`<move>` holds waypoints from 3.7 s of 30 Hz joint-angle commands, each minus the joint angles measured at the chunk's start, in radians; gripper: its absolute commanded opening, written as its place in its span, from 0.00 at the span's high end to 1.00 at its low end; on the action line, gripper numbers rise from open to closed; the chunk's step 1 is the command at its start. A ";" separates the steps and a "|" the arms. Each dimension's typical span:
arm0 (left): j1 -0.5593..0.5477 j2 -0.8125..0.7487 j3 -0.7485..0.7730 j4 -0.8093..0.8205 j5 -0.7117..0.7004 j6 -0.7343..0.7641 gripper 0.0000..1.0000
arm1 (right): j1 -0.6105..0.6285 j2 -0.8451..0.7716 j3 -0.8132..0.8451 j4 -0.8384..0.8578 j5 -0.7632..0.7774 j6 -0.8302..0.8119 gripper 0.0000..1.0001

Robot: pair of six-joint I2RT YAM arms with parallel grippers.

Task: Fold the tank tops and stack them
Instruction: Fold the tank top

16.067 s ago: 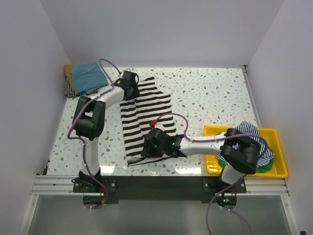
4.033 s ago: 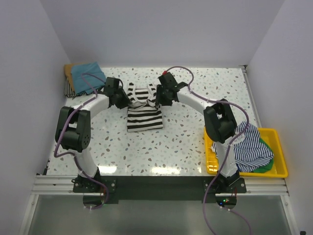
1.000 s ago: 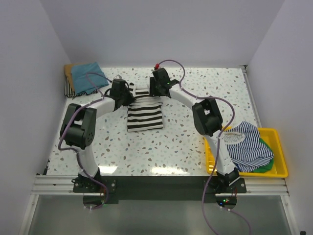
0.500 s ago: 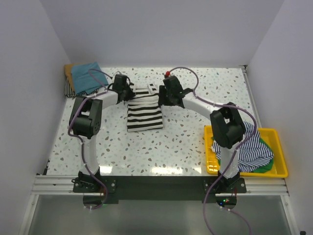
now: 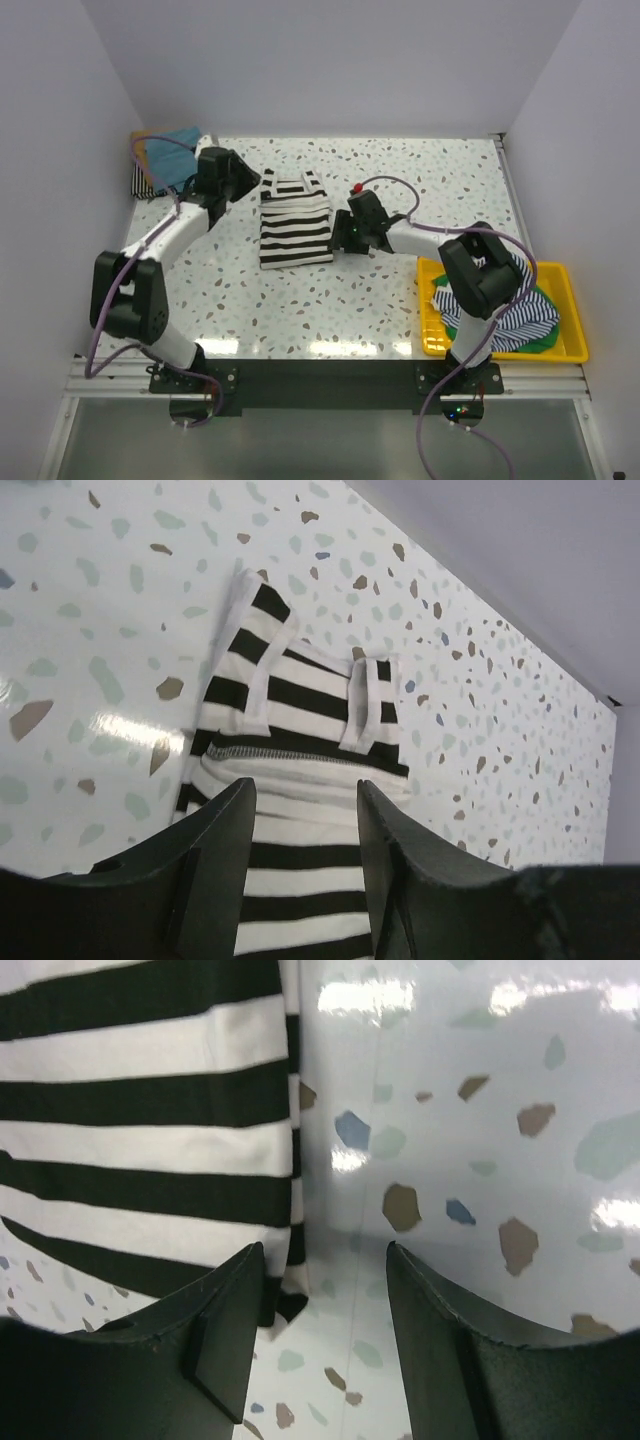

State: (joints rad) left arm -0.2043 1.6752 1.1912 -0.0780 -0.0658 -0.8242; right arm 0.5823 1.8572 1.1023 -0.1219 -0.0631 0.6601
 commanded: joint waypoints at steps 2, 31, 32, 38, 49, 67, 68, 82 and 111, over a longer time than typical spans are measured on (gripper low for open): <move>-0.017 -0.218 -0.267 -0.023 -0.028 -0.033 0.50 | 0.008 -0.091 -0.096 0.047 -0.034 0.098 0.44; -0.095 -0.305 -0.674 0.127 0.080 -0.065 0.44 | 0.091 -0.030 -0.182 0.104 -0.041 0.240 0.54; -0.102 -0.296 -0.674 0.126 0.069 -0.072 0.45 | 0.094 -0.023 -0.182 0.105 -0.037 0.243 0.58; -0.136 -0.256 -0.677 0.110 0.011 -0.102 0.51 | 0.100 -0.010 -0.193 0.097 0.003 0.240 0.63; -0.149 -0.226 -0.688 0.126 -0.005 -0.067 0.90 | 0.113 -0.012 -0.194 0.073 0.042 0.191 0.96; -0.291 -0.954 -0.760 -0.463 0.133 -0.101 1.00 | 0.478 -0.632 -0.418 -0.217 0.193 0.185 1.00; -0.291 -0.998 -0.725 -0.492 0.130 -0.102 1.00 | 0.484 -0.663 -0.406 -0.240 0.216 0.191 1.00; -0.279 -0.680 -0.357 -0.310 0.067 -0.026 1.00 | 0.334 -0.598 -0.087 -0.435 0.269 0.099 1.00; -0.141 0.472 0.260 0.144 0.184 -0.038 1.00 | -0.207 0.300 0.521 -0.332 -0.003 -0.043 1.00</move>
State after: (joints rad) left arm -0.3470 2.1437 1.4754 -0.0166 0.1047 -0.8539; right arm 0.3683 2.1532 1.6016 -0.4339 -0.0460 0.6411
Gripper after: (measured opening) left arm 0.030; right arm 0.071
